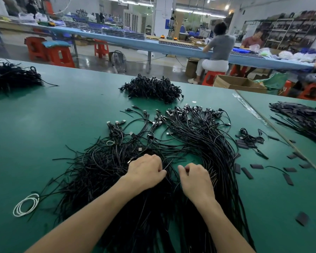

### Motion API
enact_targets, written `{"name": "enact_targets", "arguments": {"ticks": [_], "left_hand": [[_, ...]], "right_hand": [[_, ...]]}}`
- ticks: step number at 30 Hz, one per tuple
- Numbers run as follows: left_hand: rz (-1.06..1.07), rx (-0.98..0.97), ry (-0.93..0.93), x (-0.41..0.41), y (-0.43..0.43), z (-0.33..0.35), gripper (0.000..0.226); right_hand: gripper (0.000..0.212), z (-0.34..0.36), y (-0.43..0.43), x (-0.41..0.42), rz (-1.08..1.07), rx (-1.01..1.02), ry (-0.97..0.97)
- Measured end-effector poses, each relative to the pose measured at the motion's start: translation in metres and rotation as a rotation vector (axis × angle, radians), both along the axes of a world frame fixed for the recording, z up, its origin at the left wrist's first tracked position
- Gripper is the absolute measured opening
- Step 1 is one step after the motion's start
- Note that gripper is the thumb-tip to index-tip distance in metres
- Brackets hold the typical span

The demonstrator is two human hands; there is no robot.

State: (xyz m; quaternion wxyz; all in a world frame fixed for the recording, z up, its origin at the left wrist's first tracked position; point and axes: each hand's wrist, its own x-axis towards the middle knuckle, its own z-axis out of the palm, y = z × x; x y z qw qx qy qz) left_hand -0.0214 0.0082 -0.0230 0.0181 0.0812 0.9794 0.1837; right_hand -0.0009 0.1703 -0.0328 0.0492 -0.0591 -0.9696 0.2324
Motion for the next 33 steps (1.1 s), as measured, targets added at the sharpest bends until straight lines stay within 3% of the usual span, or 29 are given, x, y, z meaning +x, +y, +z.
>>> {"name": "enact_targets", "arguments": {"ticks": [4, 11, 14, 17, 21, 25, 27, 30, 33], "left_hand": [[-0.052, 0.234, -0.074, 0.004, 0.009, 0.009, 0.027], [-0.314, 0.399, -0.143, 0.005, 0.022, 0.021, 0.024], [-0.235, 0.528, -0.175, 0.002, 0.017, 0.016, 0.025], [-0.158, 0.490, -0.088, -0.003, 0.011, 0.011, 0.009], [-0.179, 0.631, 0.138, 0.000, 0.008, 0.004, 0.031], [-0.153, 0.812, 0.100, -0.002, 0.007, 0.004, 0.040], [-0.087, 0.736, 0.215, -0.010, 0.007, 0.004, 0.038], [-0.049, 0.555, 0.184, -0.018, 0.003, -0.002, 0.041], [-0.006, 0.614, 0.219, -0.018, 0.004, -0.007, 0.052]], "right_hand": [[0.058, 0.007, -0.009, -0.009, -0.030, -0.400, -0.123], [0.034, 0.012, 0.002, -0.020, -0.129, -0.983, -0.136], [0.029, 0.019, 0.005, -0.018, -0.154, -0.981, -0.042], [0.028, 0.042, -0.003, -0.009, 0.016, -0.839, 0.079], [0.023, 0.079, -0.036, 0.013, 0.399, -0.593, 0.147], [0.032, 0.084, -0.044, 0.032, 0.568, -0.352, 0.082], [0.028, 0.084, -0.036, 0.036, 0.595, -0.327, 0.072], [0.029, 0.090, -0.024, 0.035, 0.569, -0.368, 0.144], [0.029, 0.091, -0.010, 0.031, 0.511, -0.404, 0.203]]}}
